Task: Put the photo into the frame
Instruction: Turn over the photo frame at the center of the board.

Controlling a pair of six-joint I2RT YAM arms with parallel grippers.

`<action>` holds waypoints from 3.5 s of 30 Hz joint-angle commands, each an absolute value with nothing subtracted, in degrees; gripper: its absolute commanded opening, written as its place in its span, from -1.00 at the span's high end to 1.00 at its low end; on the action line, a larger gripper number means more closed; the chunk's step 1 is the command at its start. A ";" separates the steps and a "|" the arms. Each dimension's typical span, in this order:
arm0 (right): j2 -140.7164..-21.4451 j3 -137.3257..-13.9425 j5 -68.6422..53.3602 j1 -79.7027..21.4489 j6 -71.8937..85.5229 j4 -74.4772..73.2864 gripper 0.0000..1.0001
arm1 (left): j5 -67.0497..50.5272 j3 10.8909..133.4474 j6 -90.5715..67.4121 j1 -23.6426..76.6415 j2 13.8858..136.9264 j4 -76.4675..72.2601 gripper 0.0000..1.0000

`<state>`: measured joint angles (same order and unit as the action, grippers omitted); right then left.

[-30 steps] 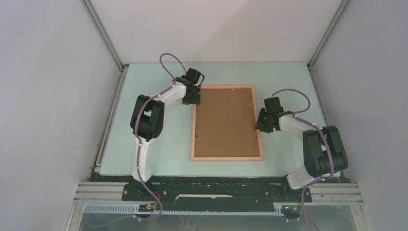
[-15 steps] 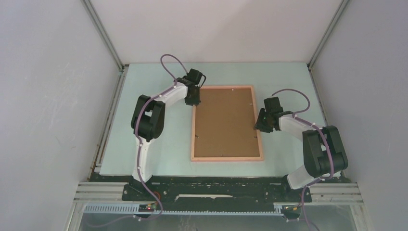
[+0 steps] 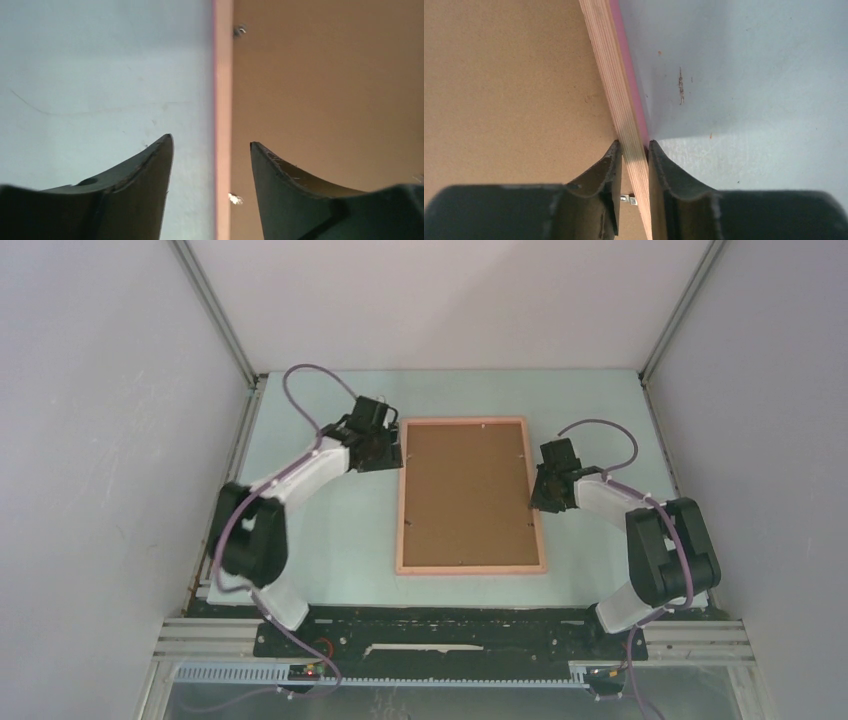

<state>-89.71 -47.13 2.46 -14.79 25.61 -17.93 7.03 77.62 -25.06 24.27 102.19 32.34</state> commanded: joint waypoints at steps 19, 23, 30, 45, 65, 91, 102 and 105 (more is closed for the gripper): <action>-83.84 -53.93 -12.88 -12.73 27.56 -28.69 1.00 | 0.65 34.31 -12.32 57.49 65.01 -9.12 -0.54; -82.39 -55.66 -13.82 -12.88 28.64 -30.66 1.00 | 5.29 33.45 -0.50 67.64 66.50 -13.41 -0.55; -80.55 -57.08 -14.15 -12.92 29.25 -33.95 1.00 | 10.71 39.18 8.11 76.69 78.29 -14.44 -0.55; -78.56 -58.92 -14.26 -12.31 29.04 -37.13 1.00 | 57.35 56.02 23.11 89.61 108.19 -23.38 -0.50; -74.08 -59.23 -24.93 -8.24 26.02 -31.14 -0.17 | 66.64 51.26 29.72 88.65 100.82 -38.86 1.00; -59.68 -66.31 -22.72 -3.95 21.09 -41.04 -0.45 | -1.87 39.74 -17.81 67.35 63.63 -35.21 1.00; -57.37 -64.86 -21.89 -3.96 21.62 -40.91 -0.44 | -5.44 35.17 -41.14 53.59 67.12 -42.13 1.00; -57.52 -63.84 -22.05 -3.97 21.59 -40.86 -0.43 | -9.18 34.76 -48.45 48.03 71.38 -45.71 1.00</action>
<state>-58.02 -64.97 -22.39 -4.14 22.20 -41.67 -3.79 35.35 -34.35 54.13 67.51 -37.89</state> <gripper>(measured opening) 0.720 0.255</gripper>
